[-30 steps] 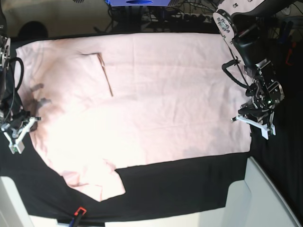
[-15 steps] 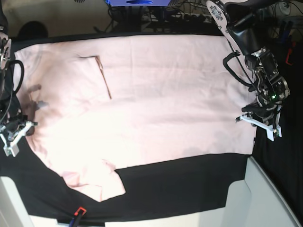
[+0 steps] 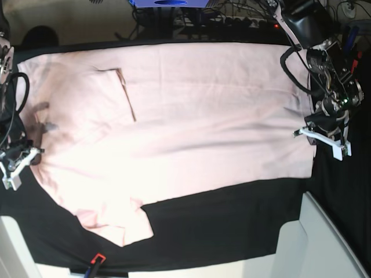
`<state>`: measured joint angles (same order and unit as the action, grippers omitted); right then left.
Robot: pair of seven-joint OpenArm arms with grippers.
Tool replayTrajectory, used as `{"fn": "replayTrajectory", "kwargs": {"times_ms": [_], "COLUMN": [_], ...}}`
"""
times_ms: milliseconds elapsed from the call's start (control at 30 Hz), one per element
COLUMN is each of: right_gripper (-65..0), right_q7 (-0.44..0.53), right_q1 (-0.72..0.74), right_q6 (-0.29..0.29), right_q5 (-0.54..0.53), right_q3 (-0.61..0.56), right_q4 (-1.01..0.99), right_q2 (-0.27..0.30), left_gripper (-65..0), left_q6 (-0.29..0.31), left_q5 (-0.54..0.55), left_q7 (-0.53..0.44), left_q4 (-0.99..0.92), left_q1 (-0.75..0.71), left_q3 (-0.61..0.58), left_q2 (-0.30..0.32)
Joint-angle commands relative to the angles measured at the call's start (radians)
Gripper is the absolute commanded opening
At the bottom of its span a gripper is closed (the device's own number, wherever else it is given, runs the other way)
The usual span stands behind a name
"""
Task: Fold the T-shirt properly
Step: 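Pull the gripped side edges toward the hem with both grippers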
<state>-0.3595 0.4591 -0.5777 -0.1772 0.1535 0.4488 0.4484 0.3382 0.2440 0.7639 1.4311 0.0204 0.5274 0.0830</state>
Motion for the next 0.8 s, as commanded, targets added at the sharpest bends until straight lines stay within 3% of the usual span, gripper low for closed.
{"fn": "replayTrajectory", "kwargs": {"times_ms": [0,300,667,767], "right_gripper": [-65.0,-65.0,-65.0,-65.0], "right_q7": [0.021,0.020,0.018,0.018], "right_q1": [0.022,-0.124,-0.196,-0.248], "right_q6": [0.003,0.003,0.002,0.002], "right_q5": [-0.006,-0.006,-0.011,-0.078], "right_q3": [0.022,0.037,0.039,0.039], "right_q4": [0.017,0.252,0.285,0.350], "right_q2": [0.031,0.022,0.023,0.023], "left_gripper": [-65.0,-65.0,-65.0,-65.0], "left_q6": [-0.003,-0.003,-0.001,-0.001], "left_q5": [0.010,0.010,0.008,0.010], "left_q7": [-0.025,-0.021,-0.025,-0.027], "left_q4": [0.049,0.136,0.158,0.164], "left_q1": [0.005,-0.046,-0.132,-0.156], "left_q3": [0.000,-0.005,-0.006,-0.006], "left_q2": [0.014,0.010,0.013,0.014]}}
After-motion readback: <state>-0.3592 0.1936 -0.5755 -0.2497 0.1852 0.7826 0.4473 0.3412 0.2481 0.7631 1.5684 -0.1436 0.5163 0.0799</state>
